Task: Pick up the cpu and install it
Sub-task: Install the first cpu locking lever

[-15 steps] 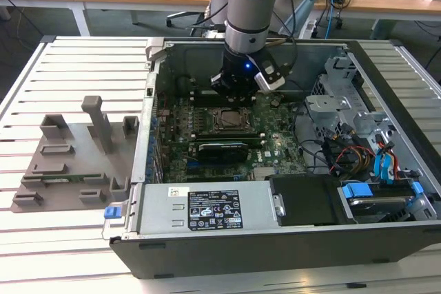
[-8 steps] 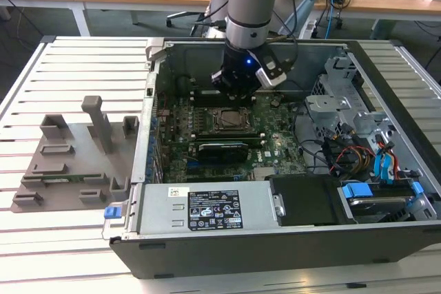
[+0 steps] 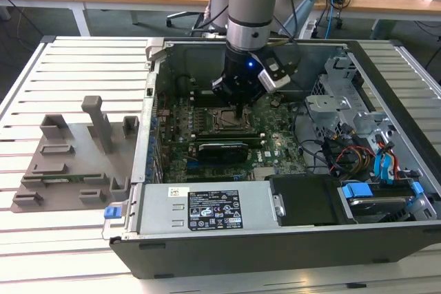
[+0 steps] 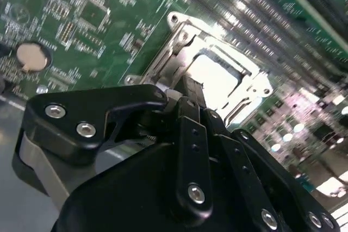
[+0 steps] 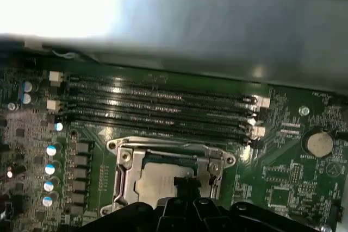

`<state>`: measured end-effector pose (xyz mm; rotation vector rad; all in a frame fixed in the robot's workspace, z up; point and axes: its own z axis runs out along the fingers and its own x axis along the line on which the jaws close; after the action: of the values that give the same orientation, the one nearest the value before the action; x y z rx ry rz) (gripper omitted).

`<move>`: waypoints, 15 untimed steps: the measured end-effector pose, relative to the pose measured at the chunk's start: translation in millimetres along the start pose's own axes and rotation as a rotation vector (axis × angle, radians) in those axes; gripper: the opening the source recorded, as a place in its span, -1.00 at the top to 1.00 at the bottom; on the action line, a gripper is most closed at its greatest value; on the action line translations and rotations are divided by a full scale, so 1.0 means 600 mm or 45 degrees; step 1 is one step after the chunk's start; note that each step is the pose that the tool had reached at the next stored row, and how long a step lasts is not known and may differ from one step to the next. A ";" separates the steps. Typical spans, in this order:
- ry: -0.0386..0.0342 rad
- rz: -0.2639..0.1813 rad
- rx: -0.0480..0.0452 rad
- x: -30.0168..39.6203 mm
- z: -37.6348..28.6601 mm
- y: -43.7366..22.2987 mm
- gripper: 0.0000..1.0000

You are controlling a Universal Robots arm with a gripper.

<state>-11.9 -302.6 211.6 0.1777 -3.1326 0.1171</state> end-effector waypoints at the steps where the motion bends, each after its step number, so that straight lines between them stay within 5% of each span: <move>1: -0.0001 0.000 0.001 0.000 0.000 -0.004 0.79; 3: 0.0001 0.000 0.001 0.001 -0.002 -0.005 0.79; 8: 0.0000 0.000 0.001 0.001 -0.038 -0.008 0.79; 15: 0.0003 0.000 0.004 0.001 -0.063 -0.010 0.79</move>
<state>-11.9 -305.7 250.0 0.1778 -3.1323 0.1221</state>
